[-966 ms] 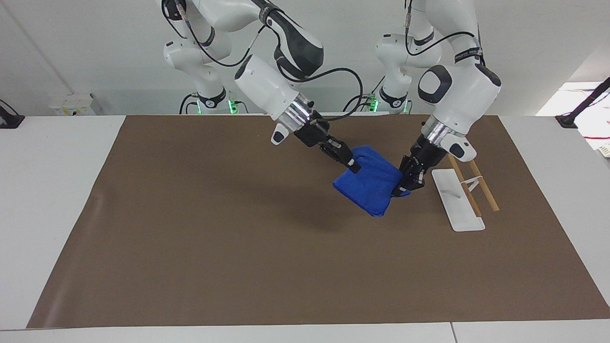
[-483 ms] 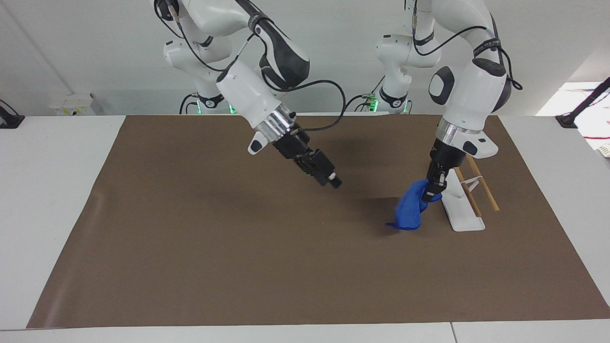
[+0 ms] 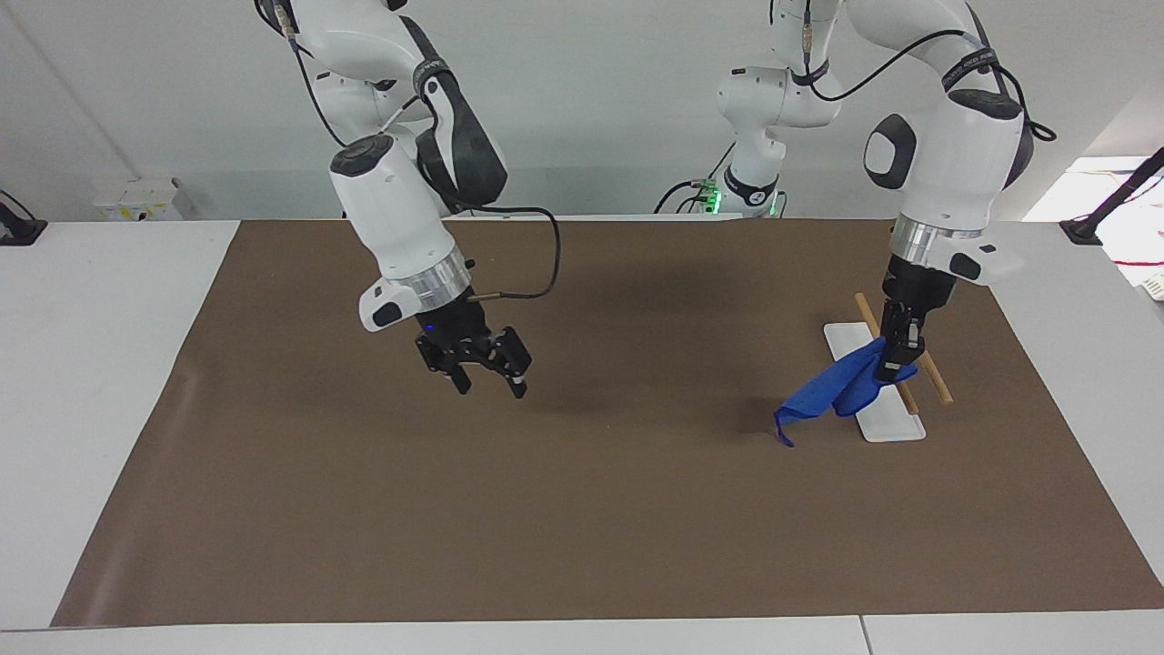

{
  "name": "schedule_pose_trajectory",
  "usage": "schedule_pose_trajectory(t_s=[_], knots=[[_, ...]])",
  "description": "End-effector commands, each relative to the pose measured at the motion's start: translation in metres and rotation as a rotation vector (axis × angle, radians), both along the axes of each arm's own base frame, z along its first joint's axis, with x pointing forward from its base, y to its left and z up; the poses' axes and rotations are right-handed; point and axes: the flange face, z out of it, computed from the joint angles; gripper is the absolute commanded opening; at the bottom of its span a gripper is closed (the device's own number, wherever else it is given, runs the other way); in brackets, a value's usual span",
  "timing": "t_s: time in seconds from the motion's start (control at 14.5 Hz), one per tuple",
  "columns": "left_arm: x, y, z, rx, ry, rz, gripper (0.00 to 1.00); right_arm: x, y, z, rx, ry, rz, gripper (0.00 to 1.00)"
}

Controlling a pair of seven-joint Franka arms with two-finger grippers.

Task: Right arm passes towel to left arm to hang
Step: 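Carry the towel over the rack while the right gripper withdraws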

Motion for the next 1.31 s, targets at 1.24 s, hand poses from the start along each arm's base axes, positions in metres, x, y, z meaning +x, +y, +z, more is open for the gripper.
schedule_pose_trajectory(t_s=[1.24], knots=[[-0.093, 0.191, -0.061, -0.04, -0.083, 0.422, 0.0, -0.079, -0.173, 0.139, -0.256, 0.309, 0.157, 1.0]])
